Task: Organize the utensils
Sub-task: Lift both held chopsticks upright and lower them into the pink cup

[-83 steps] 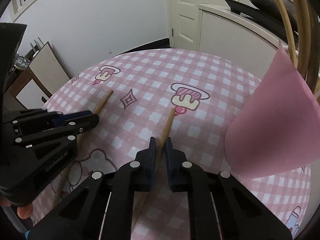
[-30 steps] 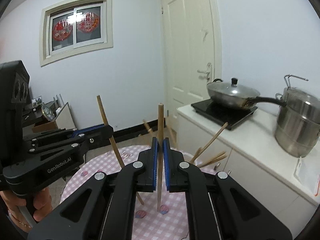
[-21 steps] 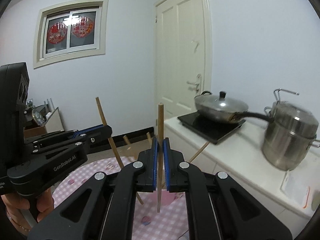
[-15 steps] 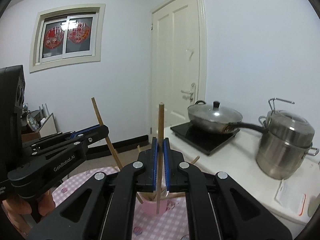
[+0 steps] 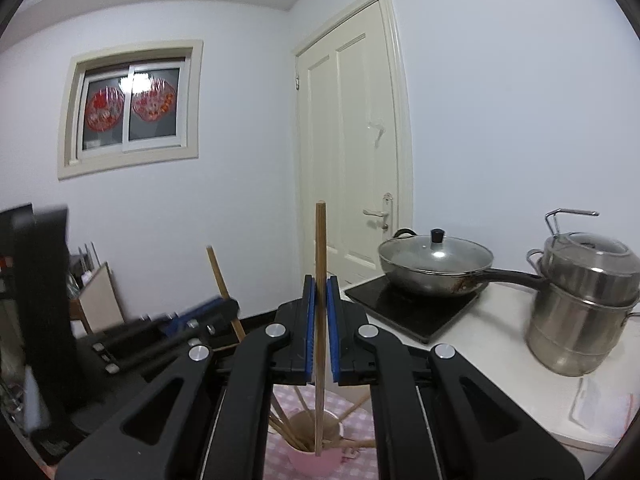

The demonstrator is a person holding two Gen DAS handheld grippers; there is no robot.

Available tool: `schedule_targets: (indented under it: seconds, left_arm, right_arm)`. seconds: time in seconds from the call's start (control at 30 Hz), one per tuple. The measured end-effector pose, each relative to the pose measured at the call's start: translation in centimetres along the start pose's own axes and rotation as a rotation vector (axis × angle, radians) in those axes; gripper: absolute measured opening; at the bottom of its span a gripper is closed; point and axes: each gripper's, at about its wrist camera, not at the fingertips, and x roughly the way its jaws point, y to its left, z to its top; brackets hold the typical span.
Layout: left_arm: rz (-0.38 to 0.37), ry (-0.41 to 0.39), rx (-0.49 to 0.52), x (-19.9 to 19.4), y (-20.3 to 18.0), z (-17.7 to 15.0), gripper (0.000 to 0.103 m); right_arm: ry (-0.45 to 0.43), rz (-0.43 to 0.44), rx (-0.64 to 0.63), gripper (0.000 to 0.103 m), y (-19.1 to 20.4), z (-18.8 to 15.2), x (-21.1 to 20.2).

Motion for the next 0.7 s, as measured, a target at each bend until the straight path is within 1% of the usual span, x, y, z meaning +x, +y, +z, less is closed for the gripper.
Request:
schedule_targets:
  seconds: [0.2,0.43,0.7]
  left_arm:
    - [0.014,0.014,-0.005,0.8,0.2,-0.8,0.006]
    - [0.017,0.055,0.001,1.8,0.5,-2.1,0.006]
    - [-0.021,0.13,0.024,1.8,0.5,-4.4,0.006]
  right_arm:
    - [-0.013,-0.014,-0.018,0.004,0.5,-0.9,1.6]
    - [0.041,-0.019,-0.02,0.004,0.4,-3.2,3.4]
    - [0.111,0.0,-0.006,0.004,0.5,-5.4,3.8]
